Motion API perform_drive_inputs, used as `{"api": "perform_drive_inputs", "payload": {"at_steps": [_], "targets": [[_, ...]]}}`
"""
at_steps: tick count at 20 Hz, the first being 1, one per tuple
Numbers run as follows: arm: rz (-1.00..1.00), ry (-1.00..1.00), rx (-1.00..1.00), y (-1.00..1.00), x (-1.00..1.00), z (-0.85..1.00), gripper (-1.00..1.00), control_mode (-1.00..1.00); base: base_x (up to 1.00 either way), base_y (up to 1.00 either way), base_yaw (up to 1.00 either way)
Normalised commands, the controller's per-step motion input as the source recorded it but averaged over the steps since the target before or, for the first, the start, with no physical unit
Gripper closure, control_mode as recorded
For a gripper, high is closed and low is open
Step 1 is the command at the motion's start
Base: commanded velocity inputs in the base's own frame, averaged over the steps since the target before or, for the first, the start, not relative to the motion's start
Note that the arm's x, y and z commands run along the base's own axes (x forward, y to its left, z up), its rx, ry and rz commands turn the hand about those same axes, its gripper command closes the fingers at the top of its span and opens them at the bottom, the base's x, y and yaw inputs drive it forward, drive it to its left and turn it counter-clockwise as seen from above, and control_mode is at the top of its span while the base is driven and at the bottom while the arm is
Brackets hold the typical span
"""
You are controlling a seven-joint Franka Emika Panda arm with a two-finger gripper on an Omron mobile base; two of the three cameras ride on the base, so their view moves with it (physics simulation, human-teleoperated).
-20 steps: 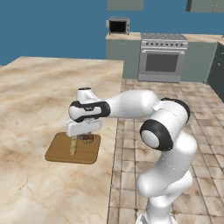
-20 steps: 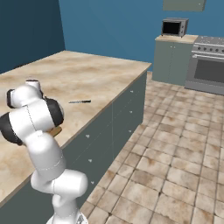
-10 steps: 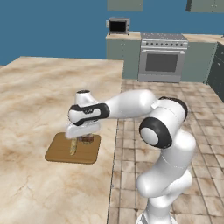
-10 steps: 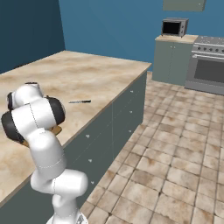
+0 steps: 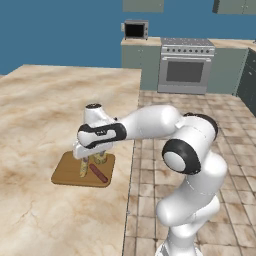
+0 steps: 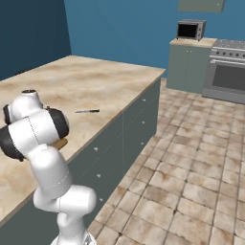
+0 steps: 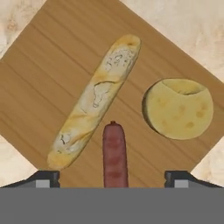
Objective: Retrieve the sausage and cheese from the fridge and place them on the cutting board on the counter.
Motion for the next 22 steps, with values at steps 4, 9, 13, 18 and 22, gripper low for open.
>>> {"api": "perform_drive_inputs", "payload": {"at_steps": [4, 9, 13, 18, 22], "targets": [[0.00, 0.07, 0.04, -0.28, 0.00, 0.92, -1.00, -1.00, 0.00, 0.00, 0.00], [0.00, 0.01, -0.02, -0.29, -0.16, 0.45, -1.00, -1.00, 0.00, 0.00, 0.00], [0.00, -0.01, -0.06, -0.64, -0.12, 0.36, -1.00, -1.00, 0.00, 0.00, 0.00], [0.00, -0.02, -0.01, -0.81, -0.10, 0.65, -1.00, -1.00, 0.00, 0.00, 0.00], [0.00, -0.14, 0.00, -0.79, -0.11, 0.43, -1.00, -1.00, 0.00, 0.00, 0.00]]}}
